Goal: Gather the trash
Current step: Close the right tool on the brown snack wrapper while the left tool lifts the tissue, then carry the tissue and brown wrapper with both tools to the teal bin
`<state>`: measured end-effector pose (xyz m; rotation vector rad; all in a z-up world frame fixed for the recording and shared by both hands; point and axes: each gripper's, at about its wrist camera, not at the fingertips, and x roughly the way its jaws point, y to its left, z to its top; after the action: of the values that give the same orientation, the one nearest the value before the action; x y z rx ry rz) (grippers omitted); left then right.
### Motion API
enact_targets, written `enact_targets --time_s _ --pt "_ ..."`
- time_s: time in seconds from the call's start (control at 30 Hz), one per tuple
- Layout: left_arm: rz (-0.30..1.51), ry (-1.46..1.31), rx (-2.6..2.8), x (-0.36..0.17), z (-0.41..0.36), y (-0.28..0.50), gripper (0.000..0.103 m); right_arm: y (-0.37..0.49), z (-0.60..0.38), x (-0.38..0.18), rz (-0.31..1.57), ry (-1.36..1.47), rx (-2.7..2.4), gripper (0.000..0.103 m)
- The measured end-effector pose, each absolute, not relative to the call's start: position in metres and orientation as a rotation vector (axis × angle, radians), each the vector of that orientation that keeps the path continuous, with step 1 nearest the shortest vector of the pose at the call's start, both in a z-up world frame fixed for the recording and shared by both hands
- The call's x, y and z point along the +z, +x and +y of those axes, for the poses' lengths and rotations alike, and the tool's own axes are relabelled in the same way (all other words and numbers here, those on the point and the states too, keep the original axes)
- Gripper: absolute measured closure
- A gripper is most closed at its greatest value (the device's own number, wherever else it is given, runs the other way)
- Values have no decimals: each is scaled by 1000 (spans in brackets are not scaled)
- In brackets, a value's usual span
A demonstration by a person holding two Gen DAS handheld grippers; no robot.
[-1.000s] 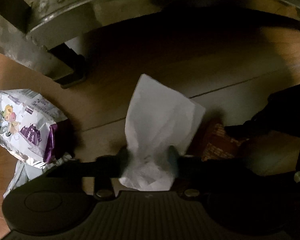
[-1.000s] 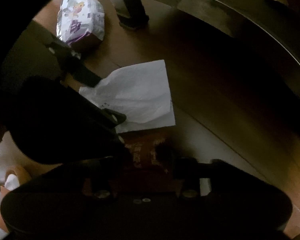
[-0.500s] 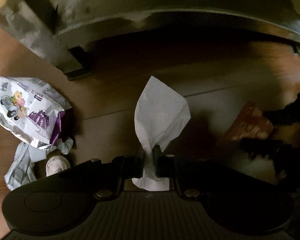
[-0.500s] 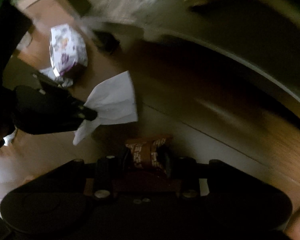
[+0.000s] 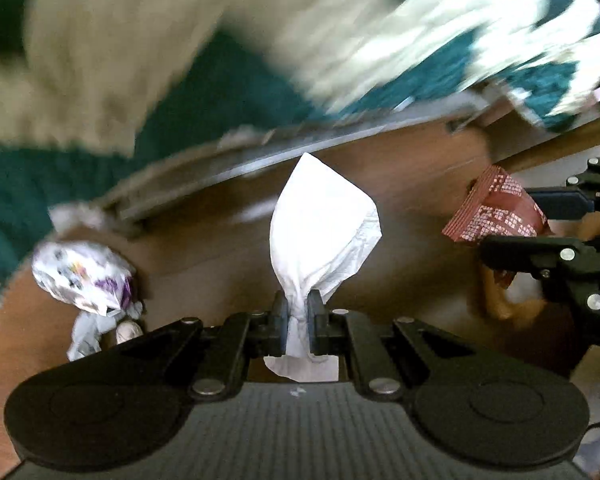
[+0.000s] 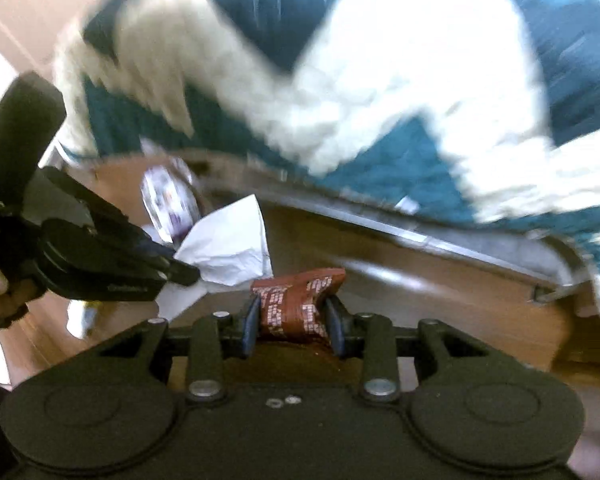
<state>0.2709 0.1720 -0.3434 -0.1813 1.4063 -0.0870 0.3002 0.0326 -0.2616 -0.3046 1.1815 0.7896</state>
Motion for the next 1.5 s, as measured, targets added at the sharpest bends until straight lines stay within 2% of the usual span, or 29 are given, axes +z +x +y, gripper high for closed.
enact_targets --time_s 0.4,0.87,1.17,1.5 --pt "1136 -124 -110 -136 87 246 94 253 -71 -75 895 -228 704 69" --pt "850 -53 -197 55 -53 236 94 204 -240 81 594 -139 535 69" --pt "700 24 -343 143 -171 261 94 209 -345 142 477 -100 327 69" --pt "616 99 -452 187 -295 307 94 242 -415 143 501 -70 155 69"
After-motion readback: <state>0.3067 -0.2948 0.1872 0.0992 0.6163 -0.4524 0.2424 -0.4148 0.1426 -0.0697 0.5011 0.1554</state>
